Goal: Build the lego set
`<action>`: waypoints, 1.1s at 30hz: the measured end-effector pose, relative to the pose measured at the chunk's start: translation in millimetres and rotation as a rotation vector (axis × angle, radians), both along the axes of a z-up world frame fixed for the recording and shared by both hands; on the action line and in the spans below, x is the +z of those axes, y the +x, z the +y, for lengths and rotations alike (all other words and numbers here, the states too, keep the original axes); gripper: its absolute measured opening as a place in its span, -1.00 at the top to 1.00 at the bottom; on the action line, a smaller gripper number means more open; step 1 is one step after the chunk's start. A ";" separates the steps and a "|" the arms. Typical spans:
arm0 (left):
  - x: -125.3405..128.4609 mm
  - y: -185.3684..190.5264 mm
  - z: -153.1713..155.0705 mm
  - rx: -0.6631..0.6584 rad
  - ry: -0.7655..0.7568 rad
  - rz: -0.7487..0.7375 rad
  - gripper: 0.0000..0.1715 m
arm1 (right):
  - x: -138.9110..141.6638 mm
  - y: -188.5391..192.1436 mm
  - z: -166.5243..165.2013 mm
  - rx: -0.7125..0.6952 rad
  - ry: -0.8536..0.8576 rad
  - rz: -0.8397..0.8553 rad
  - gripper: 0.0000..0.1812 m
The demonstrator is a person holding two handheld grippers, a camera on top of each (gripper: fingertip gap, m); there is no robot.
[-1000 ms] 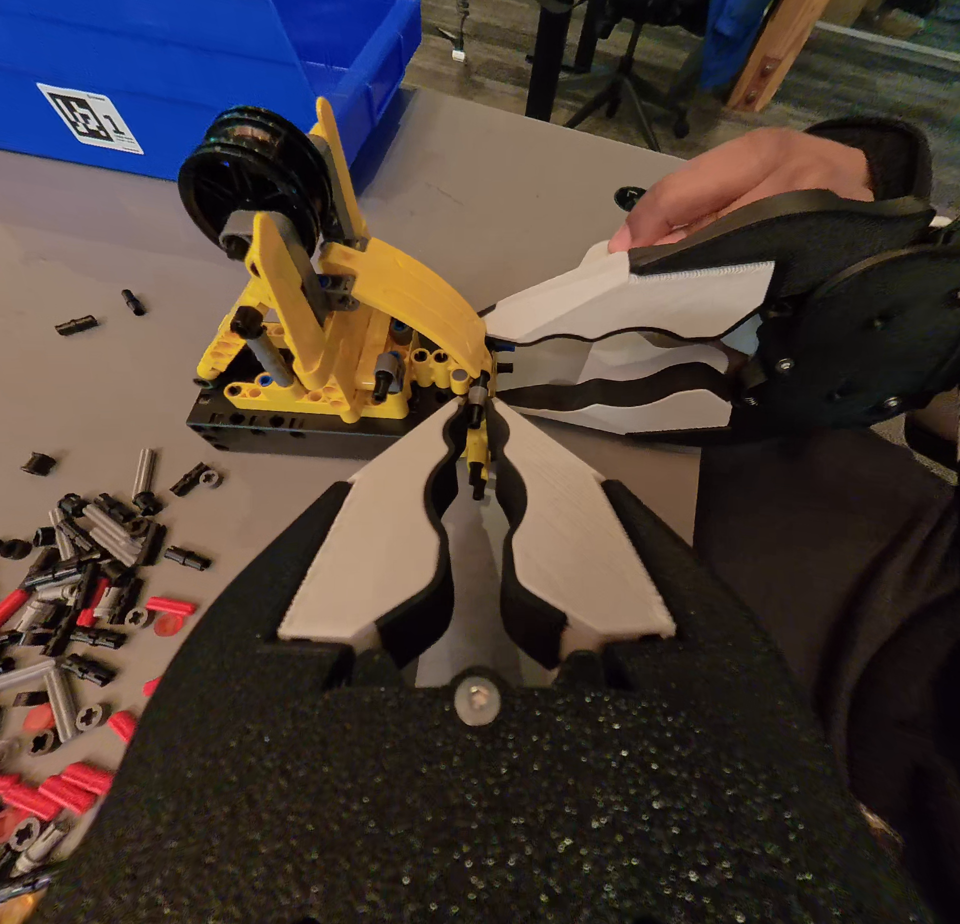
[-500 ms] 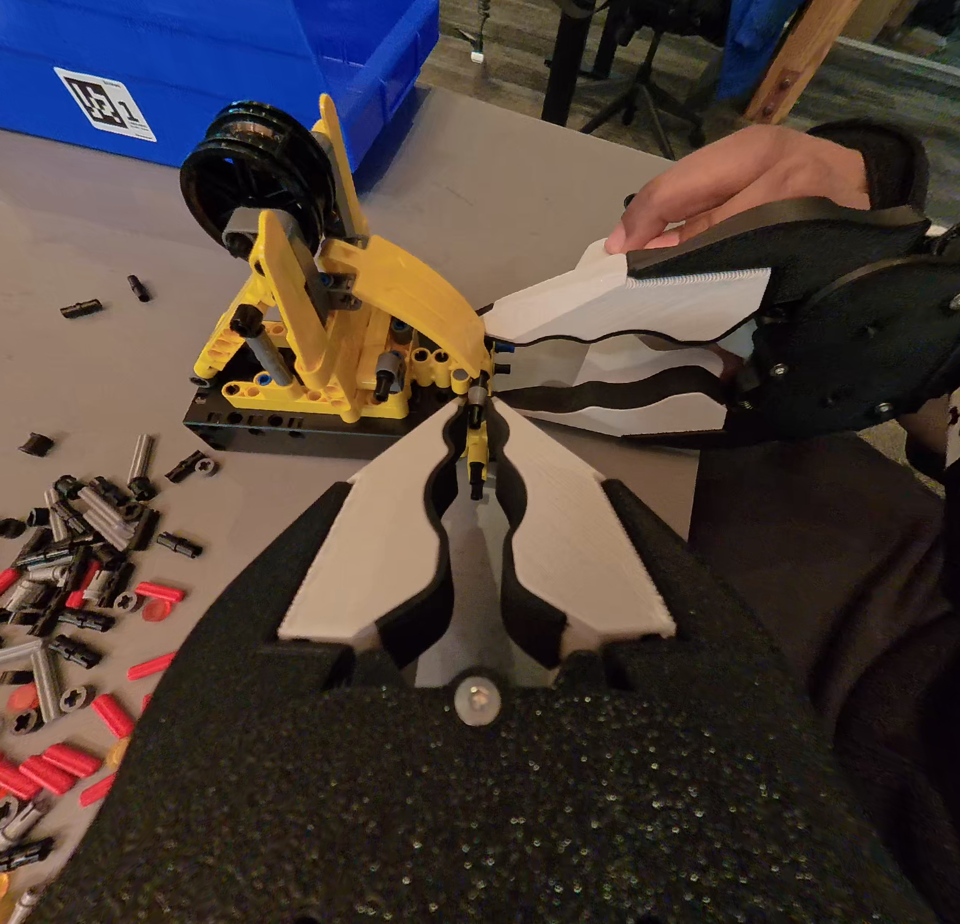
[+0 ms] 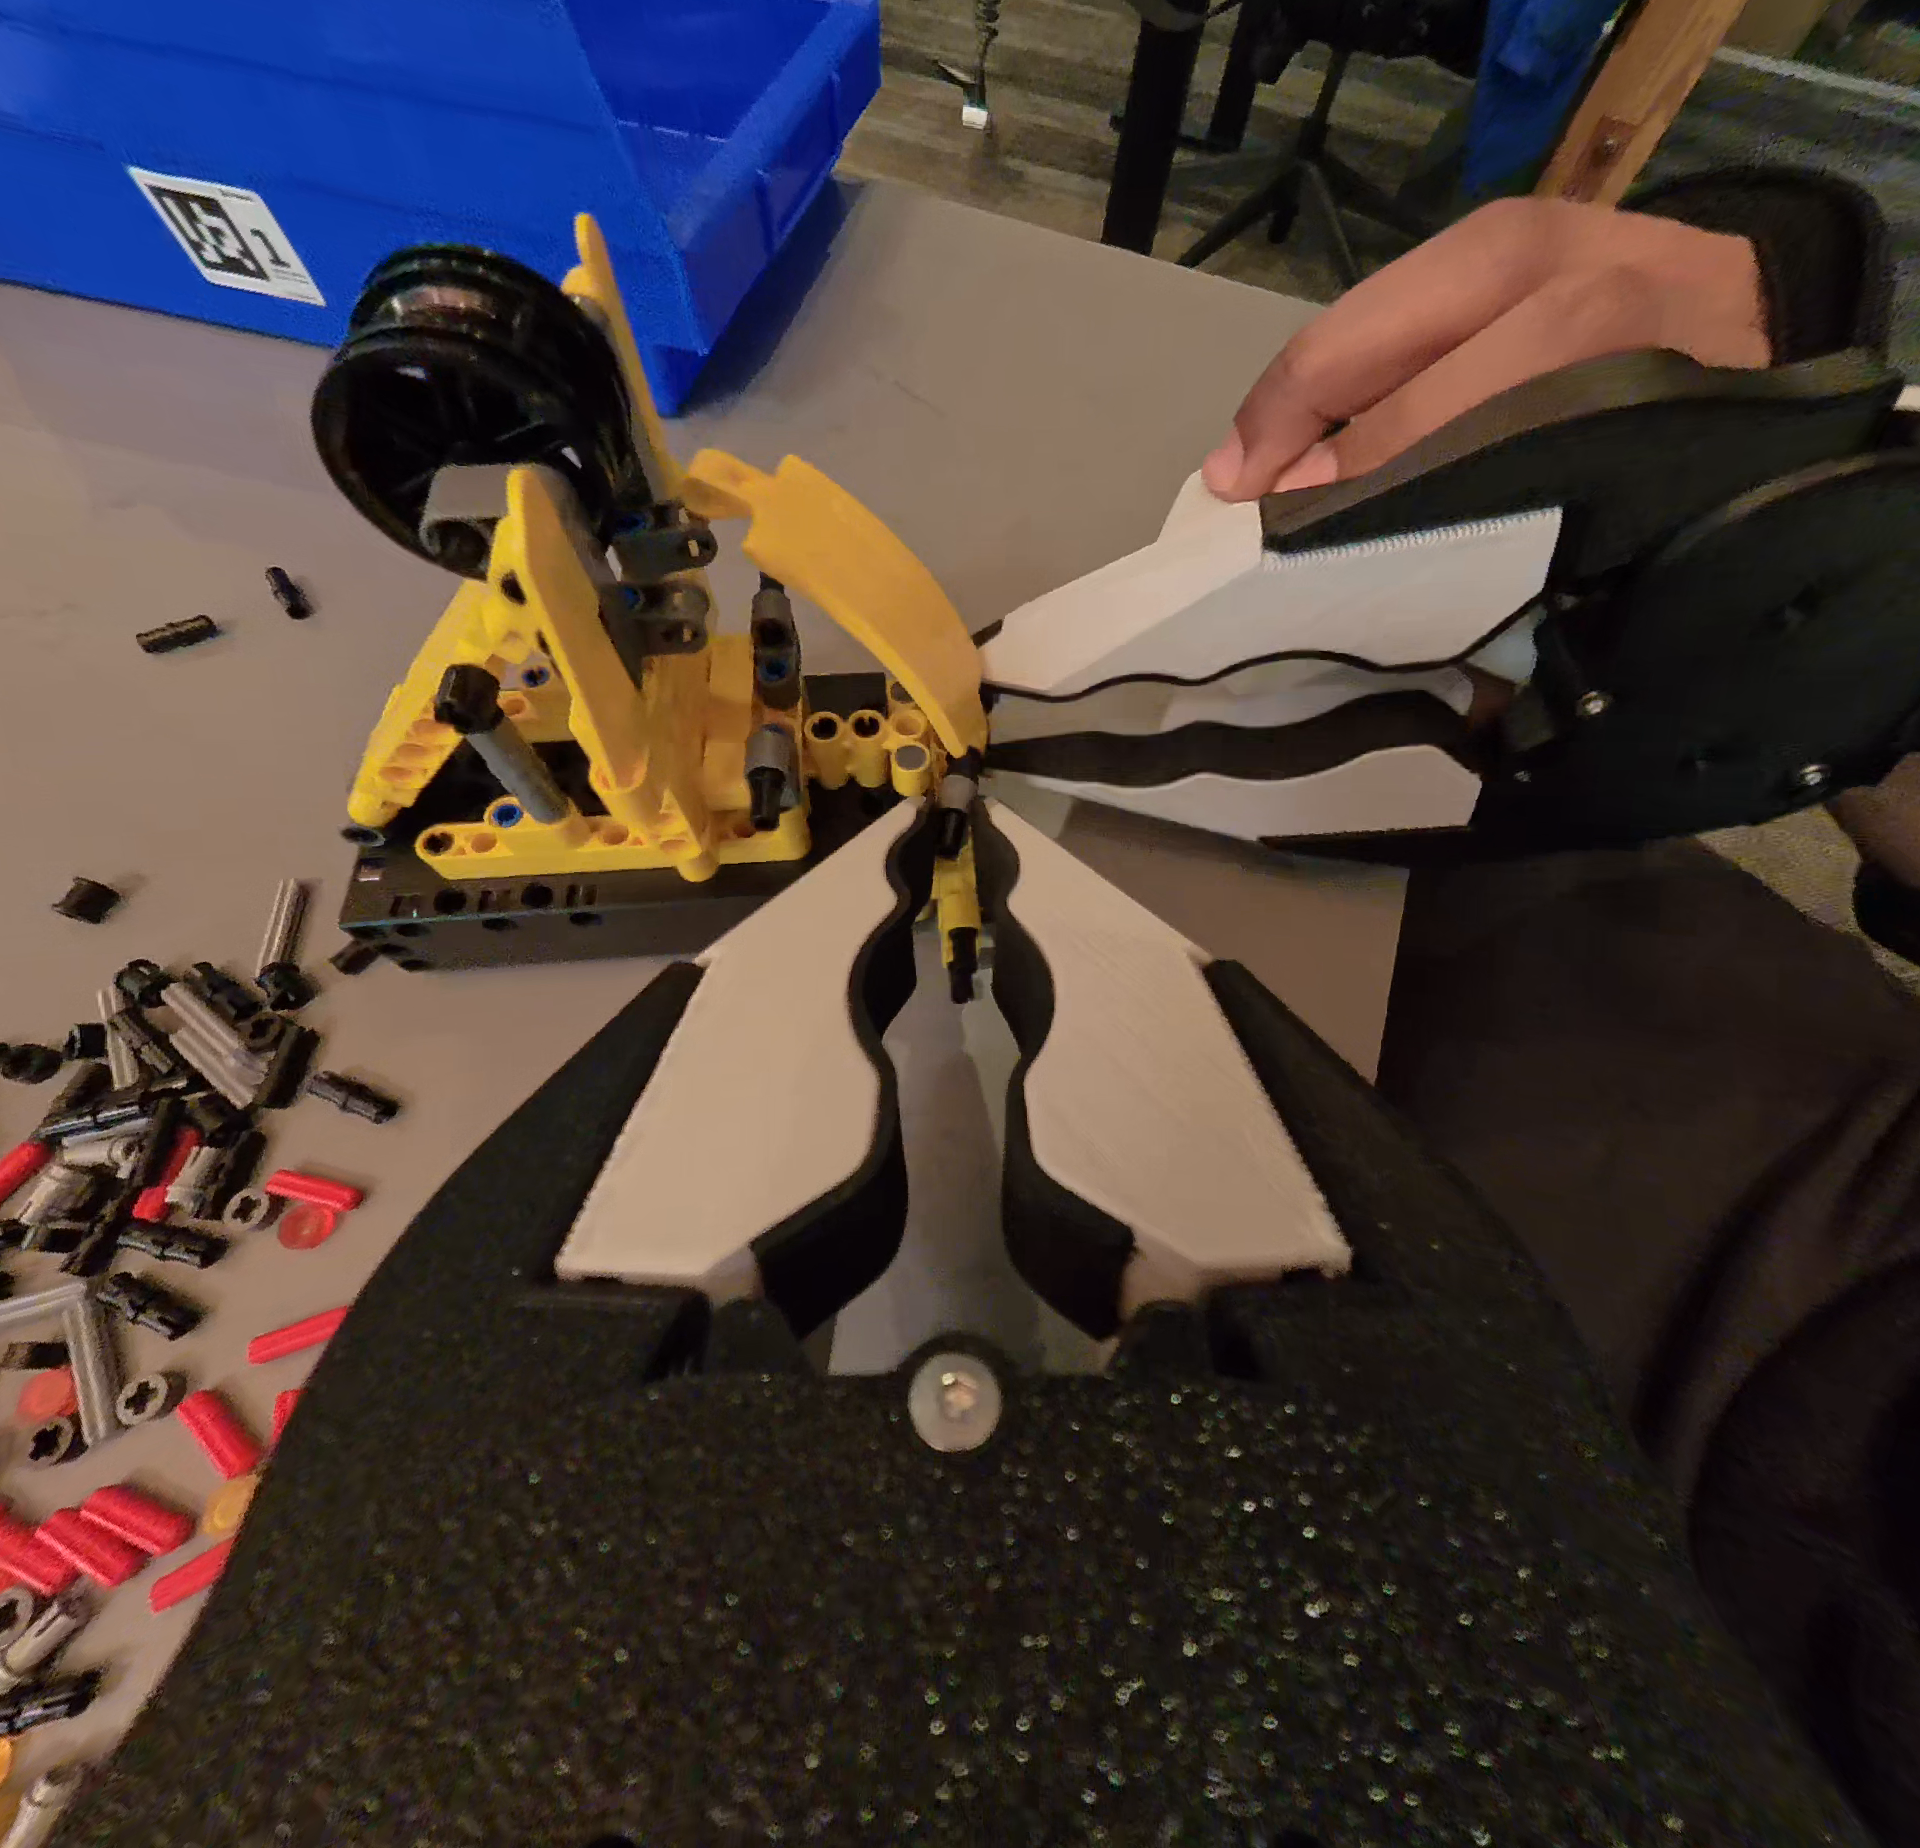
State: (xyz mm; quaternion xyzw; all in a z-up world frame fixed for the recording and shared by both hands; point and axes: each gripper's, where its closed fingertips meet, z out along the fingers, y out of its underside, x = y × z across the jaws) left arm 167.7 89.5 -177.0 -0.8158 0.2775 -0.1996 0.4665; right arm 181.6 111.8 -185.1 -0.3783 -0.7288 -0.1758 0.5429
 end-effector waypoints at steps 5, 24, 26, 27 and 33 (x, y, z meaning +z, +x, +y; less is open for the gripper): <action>-1.0 -3.0 2.2 0.016 -0.032 -0.033 0.93 | -5.0 -3.0 1.6 0.026 -0.025 0.013 0.51; 4.8 5.9 -3.2 -0.031 -0.044 -0.094 0.93 | 12.4 0.6 -14.6 0.112 -0.421 0.207 0.45; 10.9 13.0 -7.9 -0.066 -0.028 -0.115 0.93 | 18.0 6.3 -20.8 0.142 -0.574 0.263 0.46; 15.1 18.5 -11.4 -0.091 -0.025 -0.132 0.93 | 22.5 9.8 -23.9 0.166 -0.636 0.292 0.48; 13.1 42.7 -22.9 -0.174 -0.046 -0.116 0.93 | 22.9 41.9 -36.9 0.171 -0.994 0.292 0.63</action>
